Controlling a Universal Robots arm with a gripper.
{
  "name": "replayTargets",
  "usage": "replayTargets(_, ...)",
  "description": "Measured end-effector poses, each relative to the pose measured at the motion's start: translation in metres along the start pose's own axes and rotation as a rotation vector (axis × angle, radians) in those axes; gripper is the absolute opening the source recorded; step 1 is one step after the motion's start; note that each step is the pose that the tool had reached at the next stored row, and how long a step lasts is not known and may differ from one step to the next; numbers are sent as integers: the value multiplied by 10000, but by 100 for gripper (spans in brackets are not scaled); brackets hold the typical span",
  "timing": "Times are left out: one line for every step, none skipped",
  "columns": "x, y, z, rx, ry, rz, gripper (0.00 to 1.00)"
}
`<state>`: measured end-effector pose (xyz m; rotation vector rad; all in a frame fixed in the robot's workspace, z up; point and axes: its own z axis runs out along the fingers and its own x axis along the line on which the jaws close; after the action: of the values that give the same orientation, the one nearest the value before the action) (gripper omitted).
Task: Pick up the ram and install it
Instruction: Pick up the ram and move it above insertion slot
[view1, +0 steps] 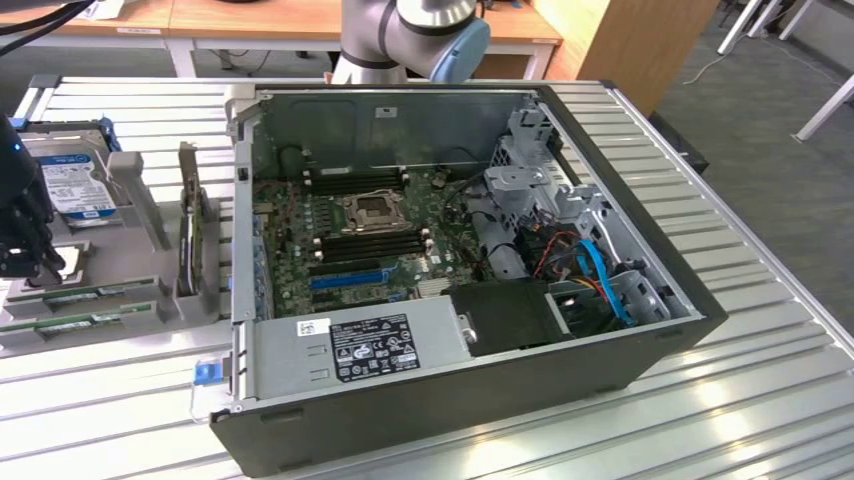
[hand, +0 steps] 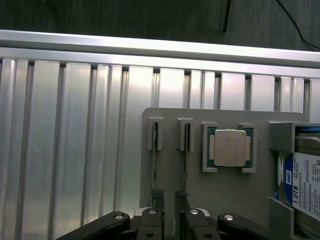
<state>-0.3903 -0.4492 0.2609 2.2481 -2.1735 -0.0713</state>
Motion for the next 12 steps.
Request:
replayTargets(1,0,0,0,0,0,24)
replayTargets(1,0,0,1,-1,1,24)
replayTargets(1,0,0,0,-1,1,24)
replayTargets(2,0,0,1,-1,0,24)
replayTargets(2,0,0,1,-1,0,24)
replayTargets(2,0,2,1,-1,-1,24)
replayTargets(2,0,6,2,-1,-1,24)
replayTargets(2,0,12,2,-2,0,24)
replayTargets(2,-1,18,1,-1,0,24)
replayTargets(2,-1,26,0,0,0,24)
replayTargets(2,-1,34,1,-1,0,24)
replayTargets(3,-2,43,1,-1,0,24)
